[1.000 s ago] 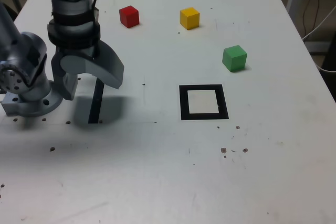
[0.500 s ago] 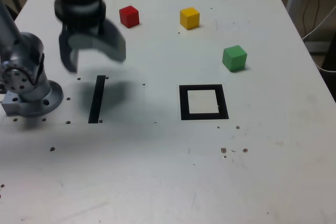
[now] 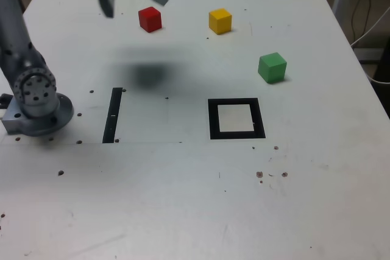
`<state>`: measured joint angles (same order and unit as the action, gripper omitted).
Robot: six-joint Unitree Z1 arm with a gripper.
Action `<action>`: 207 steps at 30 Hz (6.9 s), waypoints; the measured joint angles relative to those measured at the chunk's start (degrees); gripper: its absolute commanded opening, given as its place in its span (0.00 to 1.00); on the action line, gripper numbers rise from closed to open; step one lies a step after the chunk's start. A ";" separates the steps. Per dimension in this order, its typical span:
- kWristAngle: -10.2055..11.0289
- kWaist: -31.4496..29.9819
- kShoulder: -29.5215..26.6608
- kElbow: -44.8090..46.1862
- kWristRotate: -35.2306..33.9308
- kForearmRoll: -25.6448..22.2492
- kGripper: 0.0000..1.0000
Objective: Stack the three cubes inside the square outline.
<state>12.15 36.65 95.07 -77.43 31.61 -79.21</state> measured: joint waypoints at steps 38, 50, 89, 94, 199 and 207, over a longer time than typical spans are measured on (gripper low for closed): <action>2.13 17.19 16.58 -6.58 21.48 15.99 0.99; 2.70 18.81 16.67 -3.82 21.89 16.37 0.99; -0.18 18.81 20.17 0.63 23.23 22.50 0.85; -1.02 18.81 20.17 1.02 23.97 23.24 0.81; -7.17 -47.39 17.35 -6.85 -38.57 13.99 0.42; -6.43 -47.01 19.61 -5.01 -38.22 16.12 0.42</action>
<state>5.72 -10.36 114.68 -82.43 -6.60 -63.10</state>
